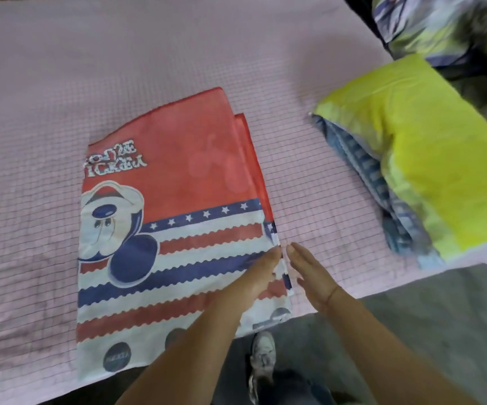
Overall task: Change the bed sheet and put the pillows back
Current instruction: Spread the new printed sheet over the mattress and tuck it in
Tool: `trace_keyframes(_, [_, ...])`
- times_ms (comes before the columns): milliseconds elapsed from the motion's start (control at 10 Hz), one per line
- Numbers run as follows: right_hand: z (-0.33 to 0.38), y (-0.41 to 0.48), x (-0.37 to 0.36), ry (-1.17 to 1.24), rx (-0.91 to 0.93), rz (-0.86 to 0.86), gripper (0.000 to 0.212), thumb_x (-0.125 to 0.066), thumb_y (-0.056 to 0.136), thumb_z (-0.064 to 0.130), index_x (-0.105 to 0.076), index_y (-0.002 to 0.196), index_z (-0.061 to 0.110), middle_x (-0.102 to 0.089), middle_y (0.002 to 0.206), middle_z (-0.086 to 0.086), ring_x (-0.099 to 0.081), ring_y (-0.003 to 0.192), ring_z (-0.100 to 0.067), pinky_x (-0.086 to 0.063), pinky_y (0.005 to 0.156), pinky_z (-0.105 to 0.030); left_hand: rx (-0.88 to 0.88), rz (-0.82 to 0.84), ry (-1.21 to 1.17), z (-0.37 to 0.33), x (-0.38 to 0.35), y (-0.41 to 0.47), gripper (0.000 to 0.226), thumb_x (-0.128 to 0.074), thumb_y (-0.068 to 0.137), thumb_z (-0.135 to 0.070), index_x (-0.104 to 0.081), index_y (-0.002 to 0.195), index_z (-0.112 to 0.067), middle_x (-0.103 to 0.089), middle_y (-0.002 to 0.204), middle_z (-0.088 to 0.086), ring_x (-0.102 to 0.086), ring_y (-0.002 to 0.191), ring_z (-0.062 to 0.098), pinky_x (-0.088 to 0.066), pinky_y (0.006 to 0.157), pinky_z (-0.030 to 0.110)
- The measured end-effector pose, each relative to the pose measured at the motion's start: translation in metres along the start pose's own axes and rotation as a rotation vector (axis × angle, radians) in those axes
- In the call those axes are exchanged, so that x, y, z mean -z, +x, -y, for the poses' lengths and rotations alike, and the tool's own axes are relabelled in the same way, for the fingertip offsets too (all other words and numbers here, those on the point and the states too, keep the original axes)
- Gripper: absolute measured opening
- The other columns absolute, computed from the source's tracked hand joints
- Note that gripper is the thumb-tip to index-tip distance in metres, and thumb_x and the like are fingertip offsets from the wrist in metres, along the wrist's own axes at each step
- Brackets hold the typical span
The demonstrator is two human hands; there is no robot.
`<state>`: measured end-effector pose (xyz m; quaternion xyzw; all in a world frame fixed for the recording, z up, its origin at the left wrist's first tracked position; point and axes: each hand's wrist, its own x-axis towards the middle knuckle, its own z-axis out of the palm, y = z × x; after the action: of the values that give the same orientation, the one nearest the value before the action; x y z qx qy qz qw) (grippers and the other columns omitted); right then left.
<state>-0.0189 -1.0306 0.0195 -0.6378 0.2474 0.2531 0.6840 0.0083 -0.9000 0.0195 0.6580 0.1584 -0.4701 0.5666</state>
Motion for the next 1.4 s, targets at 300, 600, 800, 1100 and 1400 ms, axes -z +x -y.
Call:
trace_keyframes(300, [-0.043,0.003,0.015,0.003,-0.160,-0.017,0.061,-0.049,0.094,0.051,-0.033,0.146,0.023,-0.046,0.136,0.003,-0.043,0.123,-0.017,-0.031,0.110,-0.039,0.038,-0.166,-0.049,0.039,0.012,0.007,0.059,-0.038,0.101,-0.048,-0.034,0.149,-0.014,-0.033,0.155,0.005,-0.031,0.143,0.025,-0.029,0.116,0.043])
trace_keyframes(600, [-0.069,0.003,-0.014,-0.084,-0.274,-0.049,0.043,-0.062,0.092,0.035,-0.045,0.124,0.013,-0.055,0.119,-0.005,-0.052,0.105,-0.020,-0.039,0.089,-0.029,0.121,-0.170,0.189,0.060,0.030,0.000,0.058,-0.024,0.100,-0.059,-0.027,0.151,-0.032,-0.021,0.161,-0.006,-0.027,0.145,0.023,-0.027,0.114,0.043])
trace_keyframes(800, [-0.056,0.004,-0.042,-0.146,-0.206,0.060,0.012,-0.070,0.086,0.016,-0.068,0.094,0.007,-0.072,0.100,-0.015,-0.066,0.083,-0.021,-0.054,0.080,-0.033,0.039,-0.135,-0.056,0.063,0.041,-0.002,0.093,-0.044,0.061,-0.091,-0.053,0.134,-0.035,-0.056,0.138,-0.006,-0.054,0.125,0.019,-0.041,0.109,0.046])
trace_keyframes(1100, [-0.003,-0.006,-0.113,-0.021,-0.061,0.301,0.033,-0.070,0.086,0.029,-0.065,0.101,0.000,-0.064,0.097,-0.016,-0.055,0.091,-0.026,-0.048,0.083,-0.033,-0.128,-0.294,-0.248,0.021,0.101,-0.052,0.019,-0.068,0.090,-0.021,-0.064,0.075,-0.012,-0.063,0.069,0.004,-0.059,0.065,0.017,-0.048,0.054,0.021])
trace_keyframes(1400, [0.060,0.007,-0.184,0.103,0.009,0.161,0.033,-0.054,0.094,0.043,-0.055,0.068,0.023,-0.062,0.067,0.011,-0.053,0.072,-0.012,-0.040,0.066,-0.025,-0.374,-0.548,-0.143,0.031,0.171,-0.119,0.025,-0.071,0.087,-0.016,-0.058,0.066,-0.013,-0.047,0.064,0.000,-0.043,0.065,0.013,-0.039,0.059,0.022])
